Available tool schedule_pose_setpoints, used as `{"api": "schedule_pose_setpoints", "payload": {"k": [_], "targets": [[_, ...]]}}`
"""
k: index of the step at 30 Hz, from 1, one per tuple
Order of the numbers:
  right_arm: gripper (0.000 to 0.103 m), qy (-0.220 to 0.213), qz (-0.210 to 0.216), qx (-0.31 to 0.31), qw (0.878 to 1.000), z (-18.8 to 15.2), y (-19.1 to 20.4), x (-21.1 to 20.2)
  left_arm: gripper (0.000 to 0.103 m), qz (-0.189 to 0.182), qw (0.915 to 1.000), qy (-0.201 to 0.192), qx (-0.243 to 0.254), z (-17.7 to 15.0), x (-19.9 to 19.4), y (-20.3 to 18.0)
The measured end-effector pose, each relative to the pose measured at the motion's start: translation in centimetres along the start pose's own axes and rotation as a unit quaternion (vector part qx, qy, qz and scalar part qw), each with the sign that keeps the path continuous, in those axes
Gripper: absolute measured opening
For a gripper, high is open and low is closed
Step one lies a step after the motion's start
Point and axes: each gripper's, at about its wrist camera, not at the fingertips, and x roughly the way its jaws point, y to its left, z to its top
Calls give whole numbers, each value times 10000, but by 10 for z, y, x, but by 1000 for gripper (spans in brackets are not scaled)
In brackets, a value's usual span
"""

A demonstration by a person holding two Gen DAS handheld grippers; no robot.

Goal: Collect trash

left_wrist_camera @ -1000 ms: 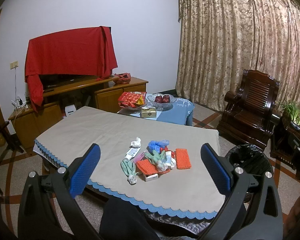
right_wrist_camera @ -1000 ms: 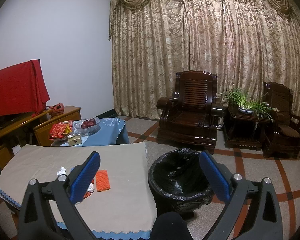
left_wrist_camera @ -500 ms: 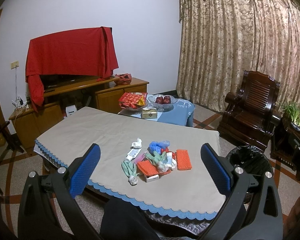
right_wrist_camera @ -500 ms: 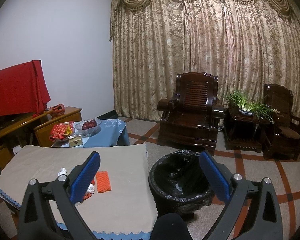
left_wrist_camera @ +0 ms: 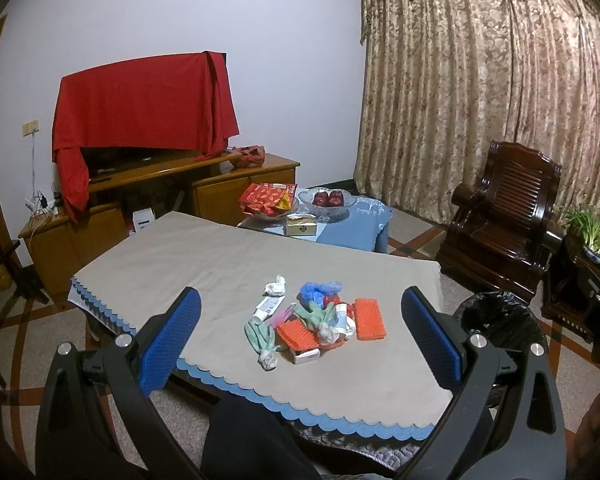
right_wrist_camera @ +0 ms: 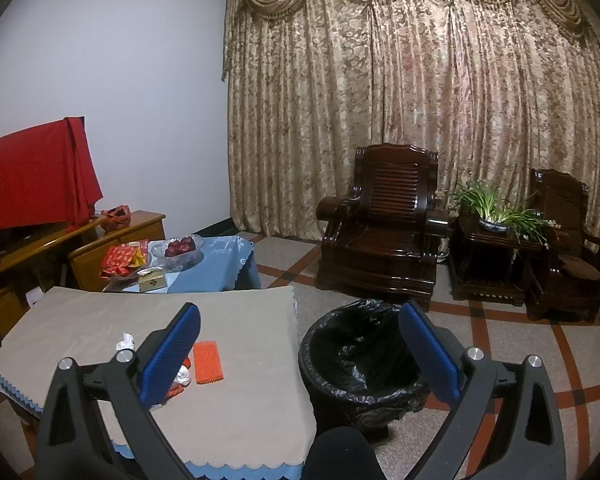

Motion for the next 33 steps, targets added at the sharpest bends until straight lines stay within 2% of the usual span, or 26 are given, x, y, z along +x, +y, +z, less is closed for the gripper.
{"api": "schedule_pose_setpoints", "payload": {"k": [7,10,13,23,29,33], "targets": [[97,39,9,-18,10000,2,-1,5,98,11,10000,47,-6,1,0,2],[97,82,21,-59,9999,0,13,6,98,23,10000,91,1,0,4,3],[97,149,52,-94,9998,-3,16,11,98,77,9996,255,13,-3,14,5],[97,955,461,-504,9931,-37,52,76,98,188,9910,1323,-52,-31,93,29],[97,1462,717,-603,9848,-60,73,122,98,299,9855,1668,-3,-43,139,33],[89,1747,905,-631,9784,-73,86,147,98,207,9813,1911,-41,-51,168,32]]}}
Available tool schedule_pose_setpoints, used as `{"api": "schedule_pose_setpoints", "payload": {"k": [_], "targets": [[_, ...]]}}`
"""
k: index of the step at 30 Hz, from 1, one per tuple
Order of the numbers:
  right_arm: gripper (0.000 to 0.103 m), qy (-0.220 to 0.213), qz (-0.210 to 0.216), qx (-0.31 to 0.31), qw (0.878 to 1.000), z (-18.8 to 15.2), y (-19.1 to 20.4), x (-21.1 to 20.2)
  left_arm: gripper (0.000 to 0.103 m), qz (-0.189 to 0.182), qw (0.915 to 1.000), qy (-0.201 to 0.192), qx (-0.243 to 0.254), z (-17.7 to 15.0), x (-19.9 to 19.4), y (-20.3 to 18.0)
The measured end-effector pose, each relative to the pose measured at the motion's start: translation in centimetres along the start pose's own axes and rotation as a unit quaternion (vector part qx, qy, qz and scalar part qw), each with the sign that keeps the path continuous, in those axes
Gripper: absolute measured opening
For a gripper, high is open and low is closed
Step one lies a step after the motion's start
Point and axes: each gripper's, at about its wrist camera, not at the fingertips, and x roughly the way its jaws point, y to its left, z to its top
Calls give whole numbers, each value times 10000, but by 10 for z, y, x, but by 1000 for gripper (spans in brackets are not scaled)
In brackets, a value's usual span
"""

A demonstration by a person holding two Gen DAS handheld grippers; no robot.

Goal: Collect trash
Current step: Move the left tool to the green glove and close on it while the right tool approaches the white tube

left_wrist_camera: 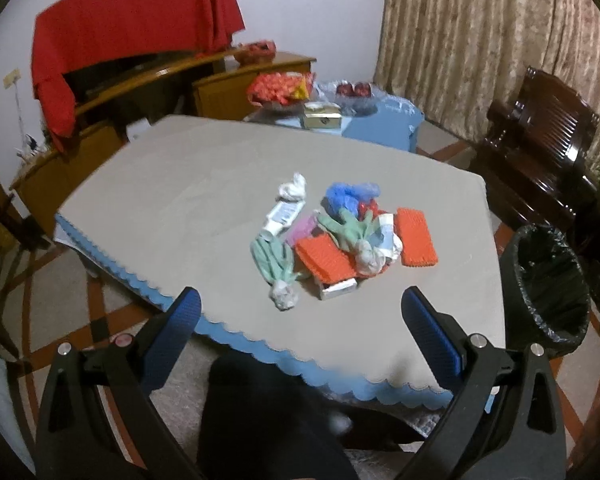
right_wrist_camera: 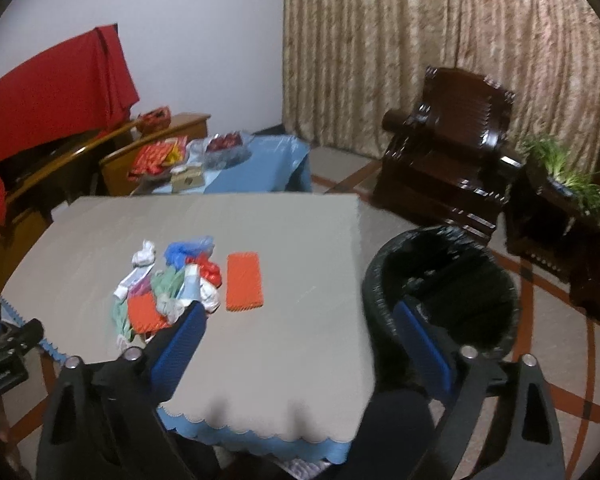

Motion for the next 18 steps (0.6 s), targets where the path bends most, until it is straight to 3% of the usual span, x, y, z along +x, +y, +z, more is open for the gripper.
{"api": "schedule_pose_setpoints", "payload": {"k": [10,18], "targets": [[81,573,305,60,9979,-4,7,67,98,-19,9998,215,-9,9,49,-8],[78,723,287,-41,9970,-7,12,107,98,-73,9991,407,45,17,89,-17]]}}
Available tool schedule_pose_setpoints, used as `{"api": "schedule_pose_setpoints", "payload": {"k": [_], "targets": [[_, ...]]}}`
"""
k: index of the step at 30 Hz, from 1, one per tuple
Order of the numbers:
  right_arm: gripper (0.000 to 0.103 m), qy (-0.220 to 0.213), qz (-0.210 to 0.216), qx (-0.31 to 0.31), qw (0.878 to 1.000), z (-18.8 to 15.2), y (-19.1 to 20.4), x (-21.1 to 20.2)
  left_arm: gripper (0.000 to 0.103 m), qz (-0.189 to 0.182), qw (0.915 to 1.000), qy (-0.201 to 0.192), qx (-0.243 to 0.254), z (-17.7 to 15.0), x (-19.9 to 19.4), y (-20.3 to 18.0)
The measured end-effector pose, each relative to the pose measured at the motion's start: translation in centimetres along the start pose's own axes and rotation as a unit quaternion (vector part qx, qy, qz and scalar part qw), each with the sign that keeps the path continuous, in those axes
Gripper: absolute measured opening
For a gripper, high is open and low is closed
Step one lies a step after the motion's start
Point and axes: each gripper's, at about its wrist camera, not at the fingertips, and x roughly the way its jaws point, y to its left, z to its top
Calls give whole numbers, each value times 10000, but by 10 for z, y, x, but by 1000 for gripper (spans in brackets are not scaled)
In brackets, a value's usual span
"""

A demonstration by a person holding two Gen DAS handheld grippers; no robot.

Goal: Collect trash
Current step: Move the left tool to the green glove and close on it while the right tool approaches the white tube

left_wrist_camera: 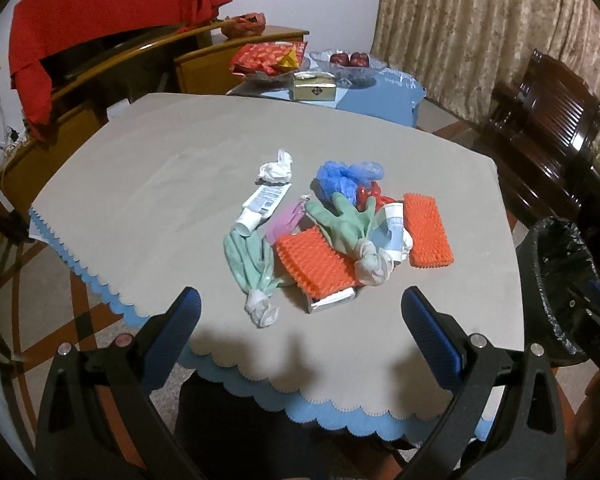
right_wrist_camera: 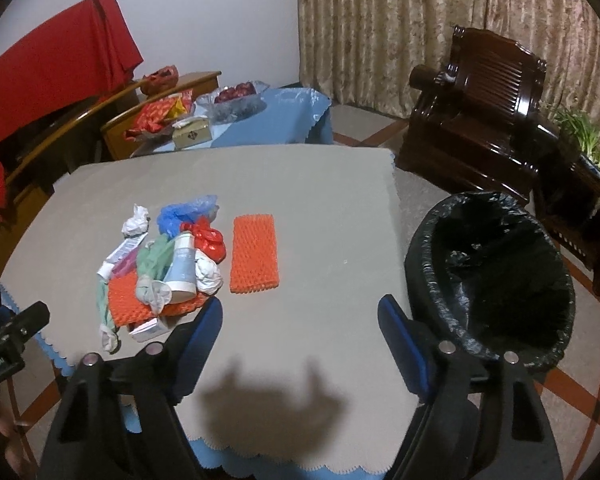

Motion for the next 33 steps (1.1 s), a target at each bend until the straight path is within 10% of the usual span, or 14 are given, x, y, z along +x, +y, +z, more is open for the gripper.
{"api": "schedule_pose_setpoints", "payload": {"k": [21,25,33], "targets": [[77,114,-32,-113,9999,10,2,71,97,-325,9983,472,139,26,117,-34],[77,191,-20,-103,9998,11,4,87,74,-354,9973,617,188,27,137,-37],[77,278,54,-116,9995,13,13,113,72,-540,9954,697,367,29,160,-45]]}}
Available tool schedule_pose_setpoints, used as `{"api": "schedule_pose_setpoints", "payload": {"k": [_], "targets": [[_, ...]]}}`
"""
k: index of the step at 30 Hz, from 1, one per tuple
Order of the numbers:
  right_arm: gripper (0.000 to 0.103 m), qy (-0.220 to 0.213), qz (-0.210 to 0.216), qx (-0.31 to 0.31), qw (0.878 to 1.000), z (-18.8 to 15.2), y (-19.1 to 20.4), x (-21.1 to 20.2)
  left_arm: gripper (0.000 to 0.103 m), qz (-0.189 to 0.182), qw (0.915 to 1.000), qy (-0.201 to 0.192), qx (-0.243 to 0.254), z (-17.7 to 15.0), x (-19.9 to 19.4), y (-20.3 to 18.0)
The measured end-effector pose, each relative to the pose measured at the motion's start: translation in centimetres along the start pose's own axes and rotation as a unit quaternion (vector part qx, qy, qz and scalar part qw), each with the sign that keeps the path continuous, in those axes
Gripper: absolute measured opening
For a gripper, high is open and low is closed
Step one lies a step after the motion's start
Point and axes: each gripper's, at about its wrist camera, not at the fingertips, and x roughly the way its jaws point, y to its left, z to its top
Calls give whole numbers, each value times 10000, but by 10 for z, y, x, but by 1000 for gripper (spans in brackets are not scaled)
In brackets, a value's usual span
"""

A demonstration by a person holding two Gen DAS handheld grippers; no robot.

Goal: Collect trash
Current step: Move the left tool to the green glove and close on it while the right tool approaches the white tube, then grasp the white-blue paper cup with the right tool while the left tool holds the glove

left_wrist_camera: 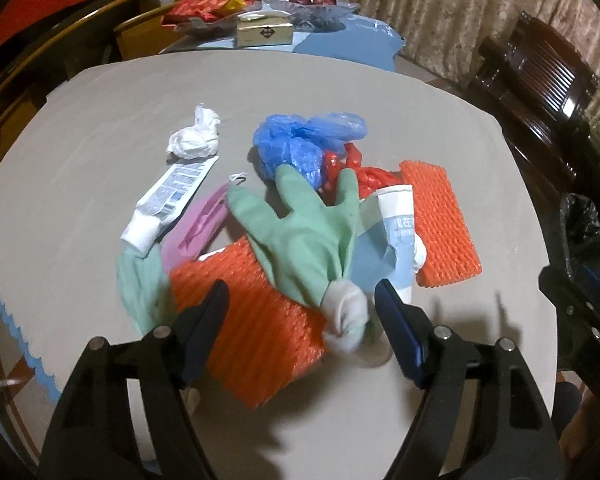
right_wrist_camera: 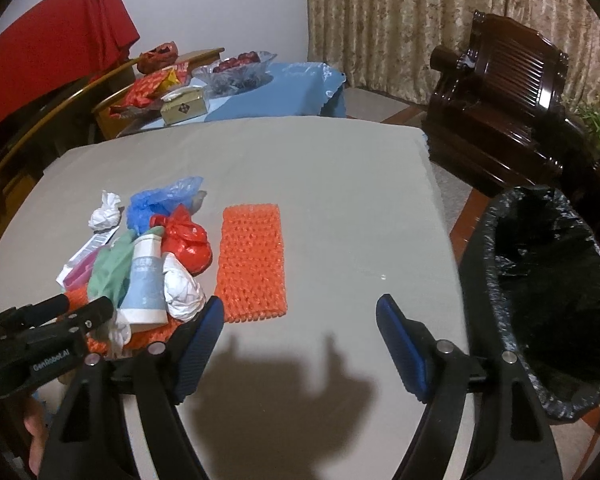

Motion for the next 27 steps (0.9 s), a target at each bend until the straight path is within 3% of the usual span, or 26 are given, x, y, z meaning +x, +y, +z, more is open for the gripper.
{"api": "schedule_pose_setpoints", "payload": {"k": [3,5,7,10,22,27], "targets": [[77,41,24,31,10000,1,4,9,68,-104,9999,-1,26,2,5,2],[77,52,41,54,10000,1,6,14,56,-204,9998,-35,82,5,5,2],[77,62,58,51,10000,1,9,17,33,-317,9994,-66,131,5,2,-1],[76,55,89,15,9999,2,16,19,27,-319,9991,-157,249,5,-3,-4],[73,13,205,-49,9998,6,33,16,23,-245,9967,-765,106,17,-37,20],[70,-34,492,-241,9985,11,64,13,23,-121,9956,-927,-2,20,-48,43]]}}
